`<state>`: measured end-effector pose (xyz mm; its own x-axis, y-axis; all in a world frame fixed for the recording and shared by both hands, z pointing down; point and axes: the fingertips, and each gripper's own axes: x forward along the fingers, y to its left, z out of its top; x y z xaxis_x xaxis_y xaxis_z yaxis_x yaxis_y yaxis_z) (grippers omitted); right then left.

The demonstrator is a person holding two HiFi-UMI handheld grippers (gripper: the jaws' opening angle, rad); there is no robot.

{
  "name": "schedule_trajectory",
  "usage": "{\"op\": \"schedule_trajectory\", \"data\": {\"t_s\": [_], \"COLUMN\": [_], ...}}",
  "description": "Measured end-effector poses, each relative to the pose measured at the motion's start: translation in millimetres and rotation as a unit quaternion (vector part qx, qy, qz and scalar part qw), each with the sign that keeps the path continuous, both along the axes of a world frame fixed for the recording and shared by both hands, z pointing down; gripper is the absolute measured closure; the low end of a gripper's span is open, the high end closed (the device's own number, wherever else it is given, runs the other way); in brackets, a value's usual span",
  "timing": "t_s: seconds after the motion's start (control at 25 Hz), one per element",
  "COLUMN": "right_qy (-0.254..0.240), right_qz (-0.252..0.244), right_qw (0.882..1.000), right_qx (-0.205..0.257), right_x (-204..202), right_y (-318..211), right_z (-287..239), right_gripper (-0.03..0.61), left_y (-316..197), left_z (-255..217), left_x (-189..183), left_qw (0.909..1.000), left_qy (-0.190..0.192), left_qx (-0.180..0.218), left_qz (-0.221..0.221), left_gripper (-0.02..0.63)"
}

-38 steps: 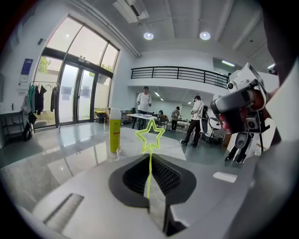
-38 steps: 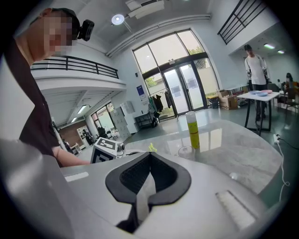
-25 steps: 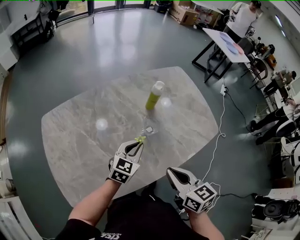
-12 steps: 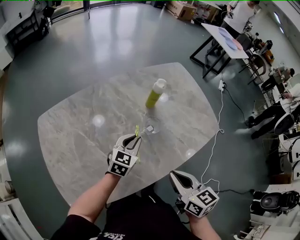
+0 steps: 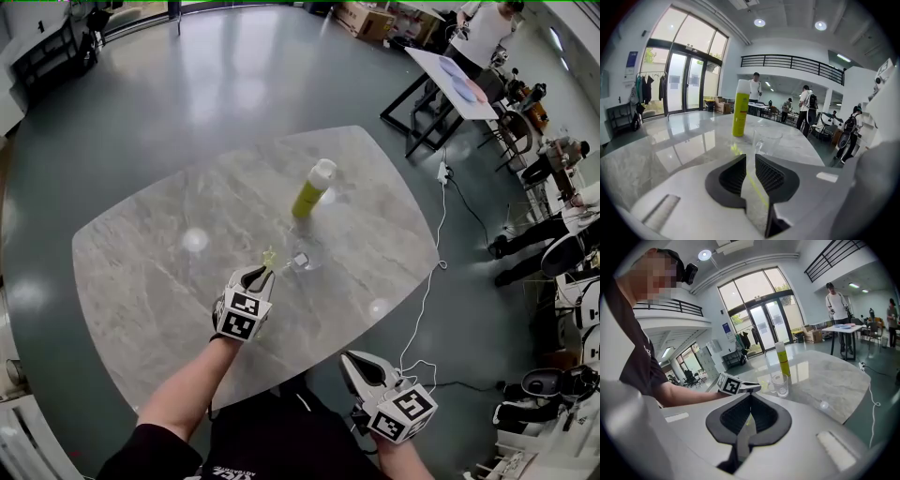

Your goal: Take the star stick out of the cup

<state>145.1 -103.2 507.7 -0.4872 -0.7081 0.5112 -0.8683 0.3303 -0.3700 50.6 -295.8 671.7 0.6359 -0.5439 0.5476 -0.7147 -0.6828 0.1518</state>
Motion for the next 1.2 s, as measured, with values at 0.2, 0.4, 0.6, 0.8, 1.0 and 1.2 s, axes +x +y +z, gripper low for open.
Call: {"op": "schedule_trajectory", "data": {"t_s": [0.2, 0.4, 0.6, 0.8, 1.0, 1.2], "right_qy": [0.002, 0.002, -0.007, -0.026, -0.053, -0.071], "right_qz": [0.0, 0.006, 0.004, -0.022, -0.072, -0.129], "right_qw": [1.0, 1.0, 1.0, 0.998, 0.995, 0.984], "right_qx": [-0.009, -0.003, 0.021, 0.044, 0.054, 0.099], "right_x": [0, 5, 4, 3, 3, -9], "right_y": [8, 9, 6, 2, -5, -10], "right_z": [5, 3, -10, -22, -21, -51], "right_gripper": [0.563, 0.563, 0.563, 0.563, 0.563, 0.565], "left_y": [-8, -4, 14, 43, 78, 112], "left_z": [1, -10, -37, -99, -147, -191], "left_x": [-7, -4, -8, -13, -16, -21], "left_qw": [0.9994, 0.9995, 0.9988, 0.9961, 0.9919, 0.9906], "left_qy": [0.019, 0.025, 0.042, 0.068, 0.083, 0.073], "left_qx": [-0.013, 0.0, 0.009, 0.041, 0.069, 0.089], "left_qz": [-0.026, -0.02, -0.025, -0.037, -0.066, -0.074], "left_gripper": [0.551, 0.551, 0.551, 0.559, 0.589, 0.6]}}
